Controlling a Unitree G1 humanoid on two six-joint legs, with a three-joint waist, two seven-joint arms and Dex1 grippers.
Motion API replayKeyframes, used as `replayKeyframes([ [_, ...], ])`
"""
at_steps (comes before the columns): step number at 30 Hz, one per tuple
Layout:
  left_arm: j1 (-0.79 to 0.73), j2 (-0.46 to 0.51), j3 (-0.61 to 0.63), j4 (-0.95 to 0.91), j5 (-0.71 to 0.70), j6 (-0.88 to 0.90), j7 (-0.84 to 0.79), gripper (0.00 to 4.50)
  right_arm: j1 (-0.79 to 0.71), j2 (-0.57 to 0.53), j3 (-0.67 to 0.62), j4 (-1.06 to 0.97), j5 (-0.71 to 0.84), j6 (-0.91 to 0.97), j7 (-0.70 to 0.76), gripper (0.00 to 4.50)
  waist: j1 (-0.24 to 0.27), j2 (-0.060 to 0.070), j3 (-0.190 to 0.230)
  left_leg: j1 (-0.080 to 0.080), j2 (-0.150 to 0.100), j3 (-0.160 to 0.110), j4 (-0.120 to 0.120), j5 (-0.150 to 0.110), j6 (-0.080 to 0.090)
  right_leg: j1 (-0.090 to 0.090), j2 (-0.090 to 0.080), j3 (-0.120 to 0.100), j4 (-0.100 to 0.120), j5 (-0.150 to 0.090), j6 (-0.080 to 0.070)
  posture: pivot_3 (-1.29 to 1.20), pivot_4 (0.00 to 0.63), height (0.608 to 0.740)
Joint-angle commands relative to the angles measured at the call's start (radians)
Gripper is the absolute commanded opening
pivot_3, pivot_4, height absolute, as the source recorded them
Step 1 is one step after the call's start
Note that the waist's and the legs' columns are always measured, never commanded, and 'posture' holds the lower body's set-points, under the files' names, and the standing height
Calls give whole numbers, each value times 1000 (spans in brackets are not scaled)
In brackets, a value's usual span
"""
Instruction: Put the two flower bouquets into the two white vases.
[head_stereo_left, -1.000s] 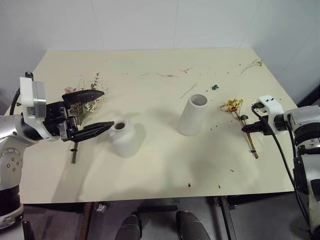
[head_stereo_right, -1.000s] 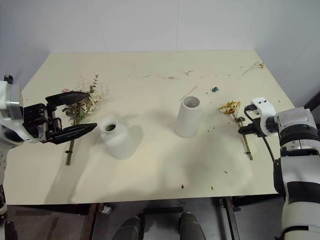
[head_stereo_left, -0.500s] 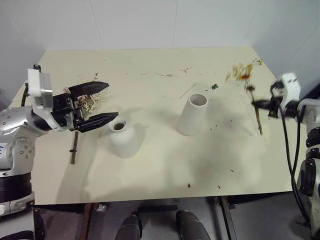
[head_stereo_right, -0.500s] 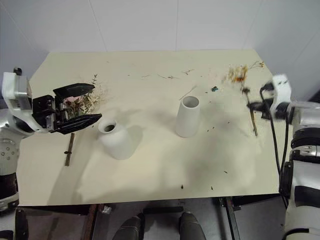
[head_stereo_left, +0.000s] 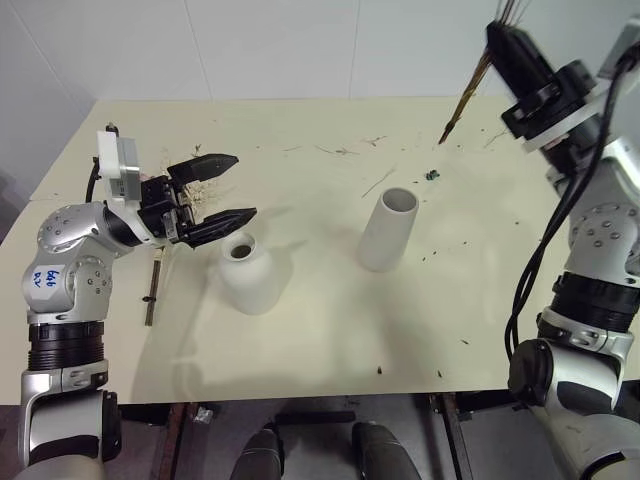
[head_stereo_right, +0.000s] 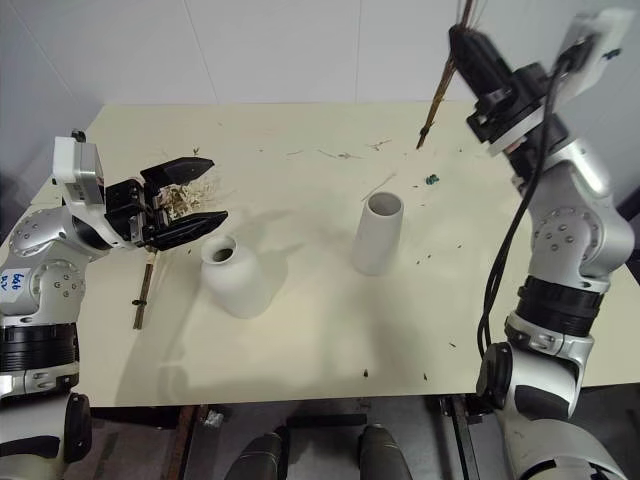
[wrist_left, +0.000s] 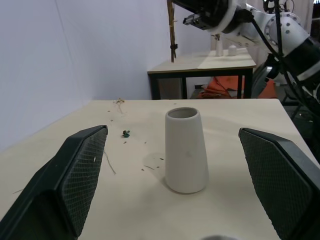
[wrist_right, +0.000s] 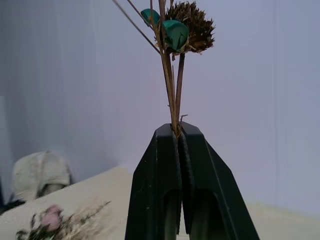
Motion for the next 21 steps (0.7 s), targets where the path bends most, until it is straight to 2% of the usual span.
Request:
replayKeyframes([
  [1, -12, -1, 15, -20, 5, -16, 10, 4500, 34, 30, 13, -35, 19, -20, -27, 52, 0, 0, 0, 0, 0, 0, 0, 0, 0, 0, 0, 0, 0, 0, 0, 0, 150, 740],
  [6, 13, 10, 36, -57, -4, -5, 33, 4500, 110, 70, 42, -83, 36, -17, -40, 52, 1, 0, 0, 0, 0, 0, -1, 0, 0, -1, 0, 0, 0, 0, 0, 0, 150, 740],
  [11, 33, 16, 51, -83, -8, 4, 58, 4500, 166, 99, 88, -54, -22, -99, -21, 52, -3, 0, 0, 0, 0, 0, -2, 0, 0, -1, 0, 0, 0, 0, 0, 0, 150, 740],
  [17, 47, 44, 81, -101, -3, 8, 82, 4500, 235, 92, 154, -58, -80, -204, 60, 52, -1, 0, 0, 0, 0, 0, -1, 0, 0, -1, 0, 0, 0, 0, 0, 0, 150, 740],
  [18, 51, 51, 88, -103, -1, 9, 86, 4500, 239, 92, 156, -57, -75, -209, 68, 479, -2, 0, 0, 0, 0, 0, -1, 0, 0, -1, 0, 0, 0, 0, 0, 0, 150, 740],
  [19, 55, 59, 94, -103, 1, 8, 90, 4500, 244, 88, 159, -54, -85, -227, 74, 625, -2, 0, 0, 0, 0, 0, -1, 0, 0, -1, 0, 0, 0, 0, 0, 0, 150, 740],
  [21, 69, 110, 118, -76, 33, -1, 96, 4500, 254, 66, 145, -51, -86, -241, 89, 1305, -3, 0, 0, 0, 0, 0, -2, 0, 0, -1, 0, 0, 0, 0, 0, 0, 150, 740],
])
